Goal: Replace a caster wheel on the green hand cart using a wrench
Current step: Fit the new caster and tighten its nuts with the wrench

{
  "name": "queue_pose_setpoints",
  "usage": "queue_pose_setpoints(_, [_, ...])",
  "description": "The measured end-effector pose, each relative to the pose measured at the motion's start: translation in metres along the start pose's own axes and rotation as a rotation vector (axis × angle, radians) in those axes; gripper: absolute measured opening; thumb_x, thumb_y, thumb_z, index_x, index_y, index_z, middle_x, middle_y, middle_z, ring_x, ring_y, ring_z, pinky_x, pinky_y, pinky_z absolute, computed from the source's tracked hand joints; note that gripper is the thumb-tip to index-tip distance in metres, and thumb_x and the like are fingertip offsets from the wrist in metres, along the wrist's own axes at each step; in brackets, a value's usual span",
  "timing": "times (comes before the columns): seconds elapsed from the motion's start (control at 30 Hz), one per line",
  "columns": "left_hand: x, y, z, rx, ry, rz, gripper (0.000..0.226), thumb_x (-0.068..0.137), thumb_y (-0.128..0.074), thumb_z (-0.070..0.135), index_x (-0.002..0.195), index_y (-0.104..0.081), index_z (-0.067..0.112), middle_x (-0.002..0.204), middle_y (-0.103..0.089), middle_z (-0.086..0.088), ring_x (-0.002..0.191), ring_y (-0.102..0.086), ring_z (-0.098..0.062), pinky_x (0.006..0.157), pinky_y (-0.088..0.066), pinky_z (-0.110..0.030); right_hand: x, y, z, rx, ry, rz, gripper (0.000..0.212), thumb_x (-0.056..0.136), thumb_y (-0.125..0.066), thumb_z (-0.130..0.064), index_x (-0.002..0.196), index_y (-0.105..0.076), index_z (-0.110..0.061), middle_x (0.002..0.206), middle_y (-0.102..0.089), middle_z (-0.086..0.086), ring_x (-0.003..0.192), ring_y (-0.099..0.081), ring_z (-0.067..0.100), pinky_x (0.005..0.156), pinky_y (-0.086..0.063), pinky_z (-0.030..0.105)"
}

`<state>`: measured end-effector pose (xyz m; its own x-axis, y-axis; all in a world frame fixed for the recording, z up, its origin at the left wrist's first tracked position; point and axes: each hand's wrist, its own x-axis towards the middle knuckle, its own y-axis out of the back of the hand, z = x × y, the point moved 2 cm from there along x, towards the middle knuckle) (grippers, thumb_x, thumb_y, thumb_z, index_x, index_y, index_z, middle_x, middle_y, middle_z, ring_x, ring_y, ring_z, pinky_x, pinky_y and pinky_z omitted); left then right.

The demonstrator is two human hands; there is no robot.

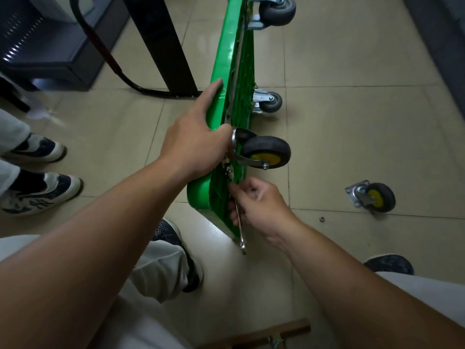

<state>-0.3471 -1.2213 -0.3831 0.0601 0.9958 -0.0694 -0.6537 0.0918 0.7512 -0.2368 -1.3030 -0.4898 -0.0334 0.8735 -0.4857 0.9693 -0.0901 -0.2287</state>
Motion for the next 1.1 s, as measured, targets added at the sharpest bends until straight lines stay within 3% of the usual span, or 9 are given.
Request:
queue_pose_setpoints(0.1, [0.000,0.000,0.000,0.005,0.001,0.000,0.074,0.087,-0.056,0.032,0.150,-0.028,0.058,0.115,-0.059,0.010,0.094,-0.064,-0.022,0.086,-0.052,-0.036,-0.005,-0.008,-0.026,0.160,-0.240,0.011,0.018,0.099,-0.062,-0.022,0.095,-0.056,-0.006,0.066,-0.062,0.011,0.042,-0.058,0.014,0.042,-0.049,0.023])
queue_pose_setpoints(0.17, [-0.001,0.000,0.001,0.005,-0.004,-0.005,0.074,0.089,-0.057,0.031,0.152,-0.028,0.056,0.114,-0.058,0.010,0.093,-0.062,-0.020,0.082,-0.048,-0.032,-0.010,-0.014,-0.031,0.223,-0.265,0.028,0.020,0.100,-0.060,-0.022,0.101,-0.056,-0.003,0.066,-0.061,0.011,0.040,-0.058,0.013,0.040,-0.047,0.021])
queue_pose_setpoints(0.23, [-0.001,0.001,0.001,0.003,-0.006,-0.007,0.073,0.090,-0.057,0.031,0.152,-0.028,0.056,0.114,-0.058,0.010,0.093,-0.062,-0.018,0.081,-0.047,-0.031,-0.019,-0.016,-0.017,0.170,-0.180,0.073,0.023,0.101,-0.059,-0.026,0.095,-0.053,-0.005,0.063,-0.058,0.011,0.036,-0.054,0.015,0.037,-0.043,0.021])
queue_pose_setpoints(0.3, [0.000,0.002,0.000,0.003,-0.008,-0.007,0.073,0.089,-0.057,0.031,0.152,-0.028,0.057,0.115,-0.059,0.011,0.093,-0.063,-0.018,0.084,-0.049,-0.032,-0.028,-0.014,0.005,-0.015,0.016,0.153,0.027,0.102,-0.056,-0.030,0.086,-0.049,-0.009,0.062,-0.058,0.007,0.038,-0.051,0.016,0.039,-0.039,0.022])
queue_pose_setpoints(0.5, [0.000,0.000,0.001,0.023,-0.013,-0.016,0.074,0.089,-0.056,0.032,0.151,-0.025,0.059,0.115,-0.060,0.009,0.090,-0.065,-0.021,0.086,-0.056,-0.042,-0.008,0.014,0.035,-0.144,0.380,0.265,0.012,0.101,-0.056,-0.012,0.092,-0.054,-0.020,0.082,-0.063,-0.003,0.072,-0.061,0.000,0.064,-0.048,0.018])
queue_pose_setpoints(0.67, [0.001,-0.001,-0.001,0.003,-0.008,-0.020,0.075,0.088,-0.057,0.032,0.150,-0.027,0.060,0.112,-0.063,0.011,0.084,-0.066,-0.015,0.083,-0.057,-0.043,0.023,0.013,0.035,-0.187,0.469,0.125,0.009,0.100,-0.057,-0.011,0.099,-0.057,-0.019,0.092,-0.068,0.001,0.089,-0.068,0.014,0.078,-0.056,0.028])
queue_pose_setpoints(0.83, [0.003,-0.002,-0.002,-0.006,-0.019,-0.013,0.076,0.087,-0.057,0.032,0.150,-0.027,0.060,0.117,-0.063,0.012,0.086,-0.068,-0.014,0.083,-0.058,-0.043,0.039,0.013,0.047,-0.259,0.515,0.029,0.008,0.104,-0.049,-0.021,0.107,-0.052,-0.028,0.098,-0.065,-0.019,0.097,-0.065,0.008,0.084,-0.051,0.025])
queue_pose_setpoints(0.93, [0.003,-0.004,-0.002,-0.022,-0.019,-0.018,0.076,0.084,-0.056,0.032,0.149,-0.027,0.061,0.118,-0.065,0.010,0.087,-0.069,-0.017,0.082,-0.059,-0.043,0.046,0.015,0.049,-0.405,0.545,-0.002,0.008,0.104,-0.043,-0.029,0.107,-0.049,-0.033,0.094,-0.060,-0.020,0.091,-0.059,0.003,0.077,-0.044,0.021])
queue_pose_setpoints(1.1, [0.004,-0.003,-0.003,-0.053,-0.015,-0.010,0.078,0.078,-0.055,0.035,0.147,-0.029,0.062,0.122,-0.066,0.011,0.092,-0.070,-0.018,0.087,-0.059,-0.044,0.048,0.015,0.039,-0.491,0.519,-0.099,0.021,0.106,-0.041,-0.020,0.097,-0.047,-0.039,0.081,-0.056,-0.028,0.076,-0.055,-0.004,0.066,-0.037,0.009])
